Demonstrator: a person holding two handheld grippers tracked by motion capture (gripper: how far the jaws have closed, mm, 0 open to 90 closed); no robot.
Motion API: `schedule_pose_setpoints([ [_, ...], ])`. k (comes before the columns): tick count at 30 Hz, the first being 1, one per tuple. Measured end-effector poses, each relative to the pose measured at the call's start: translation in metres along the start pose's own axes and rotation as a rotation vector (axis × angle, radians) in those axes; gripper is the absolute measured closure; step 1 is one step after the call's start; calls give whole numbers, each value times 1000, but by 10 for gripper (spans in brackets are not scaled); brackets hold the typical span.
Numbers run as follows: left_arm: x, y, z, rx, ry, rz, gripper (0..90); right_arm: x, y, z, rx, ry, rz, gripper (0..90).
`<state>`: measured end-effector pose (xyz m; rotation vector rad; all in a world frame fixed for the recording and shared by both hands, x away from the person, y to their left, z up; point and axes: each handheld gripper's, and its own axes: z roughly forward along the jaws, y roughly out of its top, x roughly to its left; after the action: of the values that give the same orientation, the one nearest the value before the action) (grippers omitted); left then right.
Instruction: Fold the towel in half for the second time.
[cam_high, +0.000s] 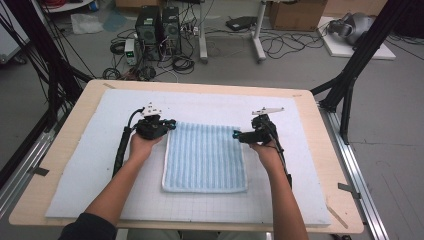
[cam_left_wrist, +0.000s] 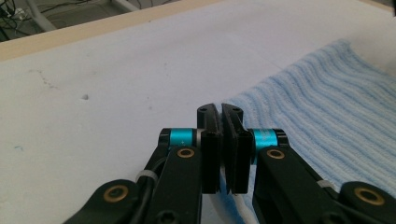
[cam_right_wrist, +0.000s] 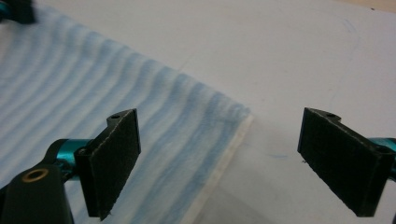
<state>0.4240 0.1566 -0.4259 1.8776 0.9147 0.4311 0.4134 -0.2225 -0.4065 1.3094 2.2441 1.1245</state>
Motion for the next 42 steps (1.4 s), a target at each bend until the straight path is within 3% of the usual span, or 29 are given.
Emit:
schedule_pose_setpoints([
  [3,-1,0,0,3,0,-3,858,-4,6,10,13,-16,17,125],
  [6,-1,0,0,6,-2,-7,858,-6,12,18,17,-21,13,215],
  [13,1,0,-2,4,-5,-20,858,-9,14,34,45,-18,17,304],
  [19,1,0,-3,9,-6,-21,858,-8,11,44,80,-25,22,434],
  [23,1,0,-2,16,-1,-23,859,-6,9,49,119,-25,-4,572],
  [26,2,-1,-1,23,-5,-22,860,-2,7,53,150,-42,-38,623],
  [29,5,-4,1,33,-5,-43,862,1,8,52,163,-24,-64,786],
  [31,6,-3,1,19,2,-45,864,5,9,52,171,-36,-99,815],
  [34,8,0,-1,-36,28,-54,864,9,12,50,140,-94,-111,835],
  [36,13,1,-2,-59,36,-83,864,11,15,49,96,-110,-96,835],
  [39,18,3,-5,-87,25,-113,864,14,21,45,58,-111,-94,835],
  [42,16,5,-8,-99,2,-96,863,15,20,44,56,-105,-98,834],
])
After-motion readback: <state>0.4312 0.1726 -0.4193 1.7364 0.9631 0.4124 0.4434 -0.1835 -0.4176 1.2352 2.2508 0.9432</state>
